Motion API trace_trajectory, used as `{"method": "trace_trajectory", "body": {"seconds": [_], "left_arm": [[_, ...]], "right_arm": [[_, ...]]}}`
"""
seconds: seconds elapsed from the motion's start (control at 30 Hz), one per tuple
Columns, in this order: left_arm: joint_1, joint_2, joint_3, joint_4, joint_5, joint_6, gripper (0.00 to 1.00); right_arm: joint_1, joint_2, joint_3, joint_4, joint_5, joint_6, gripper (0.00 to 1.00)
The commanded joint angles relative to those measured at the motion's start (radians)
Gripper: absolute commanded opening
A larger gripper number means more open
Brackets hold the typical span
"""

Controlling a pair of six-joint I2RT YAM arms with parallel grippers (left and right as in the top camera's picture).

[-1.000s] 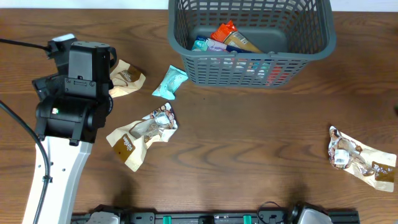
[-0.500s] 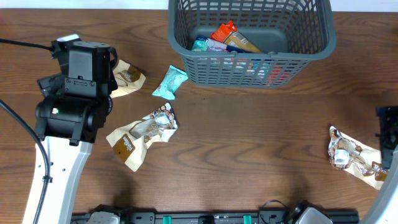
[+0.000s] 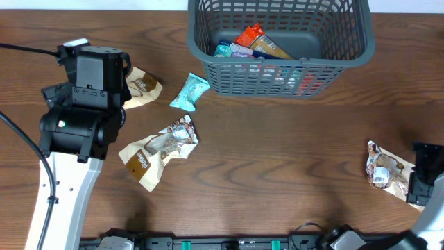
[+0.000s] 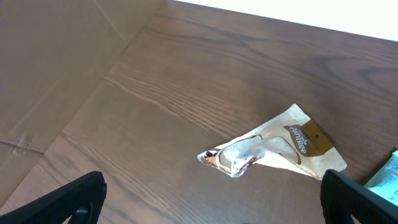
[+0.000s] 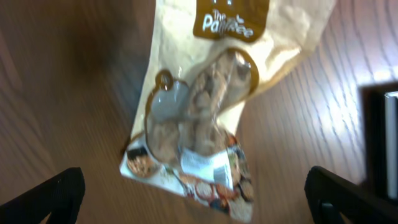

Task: Pack container
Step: 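Grasp the brown-and-white PotTree pouch with the right gripper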

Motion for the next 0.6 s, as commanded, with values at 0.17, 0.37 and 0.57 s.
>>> {"method": "trace_trajectory", "body": {"seconds": [0.17, 0.37, 0.57], "left_arm": [[0.004, -0.005, -0.002, -0.039, -0.001, 0.001, 0.99], [0.004, -0.005, -0.002, -0.040, -0.001, 0.001, 0.98], [0.004, -0.005, -0.002, -0.040, -0.001, 0.001, 0.99]], "right_arm": [[-0.097, 0.174, -0.008, 0.058, -0.077, -0.034, 0.99], [-0.097, 0.294, -0.008, 0.074, -0.072, -0.033, 0.99], [-0.097, 0.346, -0.008, 0.116, -0.018, -0.042, 0.99]]}}
